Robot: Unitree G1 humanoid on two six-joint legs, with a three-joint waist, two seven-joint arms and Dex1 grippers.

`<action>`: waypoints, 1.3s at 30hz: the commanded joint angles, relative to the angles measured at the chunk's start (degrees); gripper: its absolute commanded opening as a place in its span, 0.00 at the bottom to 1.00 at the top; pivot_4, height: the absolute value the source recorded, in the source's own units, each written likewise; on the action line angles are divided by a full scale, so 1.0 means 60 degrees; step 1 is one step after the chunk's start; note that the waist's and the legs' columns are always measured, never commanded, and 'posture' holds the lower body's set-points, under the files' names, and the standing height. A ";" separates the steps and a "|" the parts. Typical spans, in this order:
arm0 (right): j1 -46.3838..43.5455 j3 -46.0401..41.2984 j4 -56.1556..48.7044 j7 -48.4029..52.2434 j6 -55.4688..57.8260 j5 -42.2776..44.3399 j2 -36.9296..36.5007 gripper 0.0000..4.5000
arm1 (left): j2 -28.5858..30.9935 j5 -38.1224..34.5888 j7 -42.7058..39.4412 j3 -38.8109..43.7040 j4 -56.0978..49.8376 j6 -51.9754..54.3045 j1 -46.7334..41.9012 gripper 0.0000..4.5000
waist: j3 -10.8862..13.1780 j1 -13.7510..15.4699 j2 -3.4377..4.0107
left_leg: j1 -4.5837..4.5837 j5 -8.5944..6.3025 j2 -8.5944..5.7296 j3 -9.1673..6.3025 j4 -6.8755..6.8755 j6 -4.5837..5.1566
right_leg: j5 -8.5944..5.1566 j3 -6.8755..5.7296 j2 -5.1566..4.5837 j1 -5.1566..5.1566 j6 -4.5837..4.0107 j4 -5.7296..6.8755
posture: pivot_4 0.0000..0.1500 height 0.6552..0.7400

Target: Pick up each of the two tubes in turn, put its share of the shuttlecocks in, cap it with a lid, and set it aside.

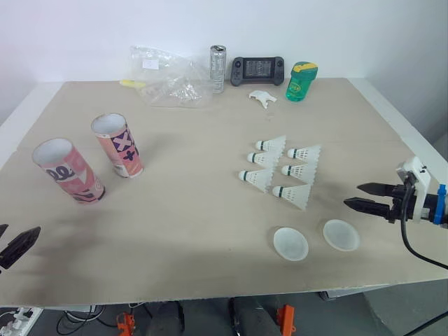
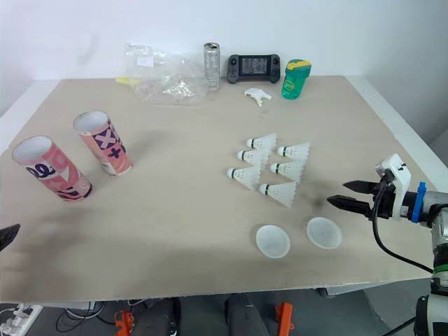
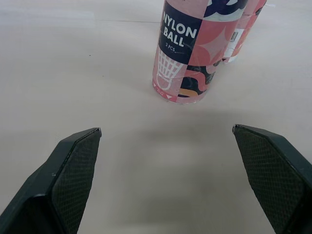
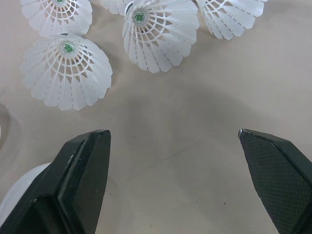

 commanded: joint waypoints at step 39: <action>-0.1382 -0.0717 -0.0142 -0.0121 0.0150 0.0424 -0.0053 1.00 | -0.0395 0.0118 0.0160 -0.0291 -0.0007 -0.0020 -0.0538 1.00 | 0.0000 -0.0011 0.0001 | 0.0005 0.0000 -0.0001 0.0005 0.0002 0.0001 | 0.0005 0.0008 0.0001 0.0002 0.0003 0.0005 | 1.00 0.81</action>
